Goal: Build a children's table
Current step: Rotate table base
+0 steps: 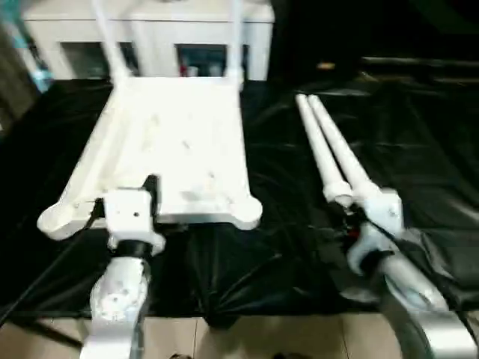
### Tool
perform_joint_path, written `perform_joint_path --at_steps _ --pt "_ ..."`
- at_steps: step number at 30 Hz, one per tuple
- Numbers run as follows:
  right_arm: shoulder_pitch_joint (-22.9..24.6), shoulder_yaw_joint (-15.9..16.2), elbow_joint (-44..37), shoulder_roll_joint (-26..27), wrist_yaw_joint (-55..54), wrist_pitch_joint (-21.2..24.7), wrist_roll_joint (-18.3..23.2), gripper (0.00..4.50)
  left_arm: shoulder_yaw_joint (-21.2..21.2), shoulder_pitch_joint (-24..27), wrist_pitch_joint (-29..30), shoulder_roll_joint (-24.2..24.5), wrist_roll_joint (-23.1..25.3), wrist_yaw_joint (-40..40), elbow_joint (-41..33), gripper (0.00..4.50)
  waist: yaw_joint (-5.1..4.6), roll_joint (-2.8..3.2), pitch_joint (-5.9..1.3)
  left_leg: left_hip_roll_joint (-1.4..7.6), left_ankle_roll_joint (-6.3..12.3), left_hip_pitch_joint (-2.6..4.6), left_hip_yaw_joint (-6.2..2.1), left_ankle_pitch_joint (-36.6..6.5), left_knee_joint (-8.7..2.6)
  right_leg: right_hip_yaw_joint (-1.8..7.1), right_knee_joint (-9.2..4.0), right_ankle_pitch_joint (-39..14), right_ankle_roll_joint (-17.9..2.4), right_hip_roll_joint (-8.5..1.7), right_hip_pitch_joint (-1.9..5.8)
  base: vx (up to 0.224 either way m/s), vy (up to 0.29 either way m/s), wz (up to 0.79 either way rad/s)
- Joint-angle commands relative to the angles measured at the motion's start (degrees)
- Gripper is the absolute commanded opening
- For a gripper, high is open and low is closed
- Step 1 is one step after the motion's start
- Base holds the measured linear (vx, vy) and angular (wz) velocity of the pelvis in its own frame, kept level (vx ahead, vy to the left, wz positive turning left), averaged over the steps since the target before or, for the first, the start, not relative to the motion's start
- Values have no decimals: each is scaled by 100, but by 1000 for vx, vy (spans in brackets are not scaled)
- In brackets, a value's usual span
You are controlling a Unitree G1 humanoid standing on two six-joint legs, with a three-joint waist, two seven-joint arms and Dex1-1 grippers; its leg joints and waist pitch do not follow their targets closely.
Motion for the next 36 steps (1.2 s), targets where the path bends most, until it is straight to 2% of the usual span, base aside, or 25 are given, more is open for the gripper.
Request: perform_joint_path --at_steps 1,2,3,4,5,6,11,13,14,15,16,18,19,20,21,22,24,26,27,28,30,31,33,35,36 --pt "-45 -152 146 53 -31 -79 181 4 207 -58 293 -75 167 501 69 0 -68 -7 -124 37 -62 271 -147 -3739 -442 5 -695 -3930 182 -128 43 0 0 0" --pt "-61 -131 211 59 -35 -150 194 4 231 -101 338 -27 124 466 133 0 -93 27 -103 9 -35 336 -154 -3767 -419 -38 -779 -4049 219 -148 57 0 0 0" --pt "-64 -43 274 20 -32 -247 123 4 224 -133 292 89 -36 241 205 0 -104 6 -88 14 -25 290 -163 -3679 -439 -24 -787 -4001 230 -172 86 0 0 0" --pt "-50 48 295 -17 1 -330 51 4 188 -129 211 202 -232 -40 245 0 -88 31 -117 22 -45 131 -199 -3289 -489 60 -714 -3647 204 -248 200 0 0 0" --pt "-37 105 292 7 29 -368 23 4 168 -110 234 276 -290 -178 243 0 -9 48 -224 52 -54 26 -237 -2526 -492 183 -596 -2778 13 -319 259 0 0 0" --pt "-25 130 276 48 31 -383 17 4 163 -89 241 297 -408 -306 227 0 19 32 -289 94 -9 -11 -221 -1720 -460 235 -444 -1489 -338 -260 238 0 0 0" --pt "60 168 307 138 38 -432 66 4 -25 66 385 421 -580 -772 98 0 84 87 -403 64 359 -48 -137 -385 -288 244 -174 669 -1166 -214 257 41 -3 2" --pt "97 160 321 148 -2 -504 100 4 -77 135 329 486 -571 -795 128 0 124 106 -356 72 446 -44 -104 -632 -310 242 -208 449 -1225 -223 228 0 0 0" --pt "107 170 322 118 8 -506 111 4 -88 163 335 504 -602 -802 137 0 152 98 -351 68 -186 270 206 -1282 -164 440 -384 -352 -900 115 -97 0 -2 -22" --pt "107 178 322 99 20 -503 110 4 -94 170 341 507 -614 -808 137 0 197 78 -310 8 -526 224 251 -1616 -172 517 -390 -901 -603 276 -127 0 -2 -22" --pt "103 206 320 45 77 -505 111 4 -109 188 351 512 -640 -818 125 0 190 48 -302 0 -595 267 263 -1873 -167 535 -381 -1204 -439 339 -145 -20 -19 -51" --pt "93 234 317 12 150 -528 113 4 -110 211 364 523 -678 -850 102 0 139 24 -168 -16 -404 670 276 -3088 -115 488 -528 -2928 -27 549 -379 -43 -27 -77" --pt "79 242 321 1 161 -541 96 4 -111 219 371 524 -687 -863 94 0 139 24 -168 -16 -404 670 276 -3088 -115 488 -528 -2928 -27 549 -379 -5 6 -69" --pt "29 277 353 -22 191 -556 67 4 -107 234 407 513 -696 -901 70 0 165 12 -125 -49 -61 178 -3 -3094 -411 391 -511 -4045 207 52 148 50 63 -52" --pt "5 293 374 -28 210 -557 64 4 -112 242 417 515 -702 -906 62 0 39 -13 -134 -99 25 320 -62 -3254 -325 307 -610 -4566 291 22 137 0 0 0" --pt "-31 317 412 -29 224 -570 55 4 -116 251 422 518 -691 -890 53 0 10 -21 -103 -116 73 335 -84 -3276 -329 260 -655 -4683 268 19 151 21 49 -22" --pt "-74 452 466 -113 293 -615 -25 4 -124 277 422 534 -669 -854 34 0 -153 5 -101 -109 233 293 -176 -3216 -350 91 -693 -4558 115 -82 317 5 11 -27" --pt "-94 617 492 -228 369 -611 -114 4 -127 299 422 552 -666 -832 16 0 -231 49 -112 -94 304 353 -223 -3236 -363 36 -677 -4209 -118 -104 330 0 3 -13" --pt "-92 714 505 -276 389 -604 -179 4 -126 318 427 569 -672 -822 -4 0 -244 35 -83 -176 588 -398 -430 -2823 -442 -186 -491 -4471 151 -380 857 0 0 0" --pt "-88 758 514 -296 401 -626 -220 4 -124 328 430 576 -674 -819 -18 0 -296 -17 -156 -309 736 -190 -458 -2526 -269 -221 -657 -4737 129 -502 688 34 13 22" --pt "-82 781 515 -304 411 -653 -241 4 -115 340 438 579 -679 -819 -34 0 -269 25 -145 -328 849 -132 -465 -2068 -169 -368 -752 -4732 -241 -582 680 43 0 58" --pt "-81 781 514 -303 412 -654 -240 4 -114 341 439 579 -679 -819 -37 0 -267 20 -149 -315 902 -129 -479 -1992 -171 -415 -745 -4563 -367 -558 692 61 -15 68" --pt "-97 811 524 -354 466 -692 -241 4 -105 360 458 579 -680 -812 -64 0 -203 112 -125 -275 1122 -48 -529 -1901 -222 -557 -674 -3683 -812 -384 718 80 -10 77" --pt "-104 835 528 -395 477 -713 -248 4 -109 369 470 585 -680 -793 -72 0 -147 169 -105 -281 1354 15 -577 -1702 -243 -575 -604 -3046 -1050 -250 771 121 -3 84" --pt "-101 786 542 -363 465 -763 -195 4 -115 373 475 588 -680 -777 -73 0 -283 269 -197 87 1319 680 -604 -1681 -307 -394 -361 -2185 -1334 -38 398 140 0 84"
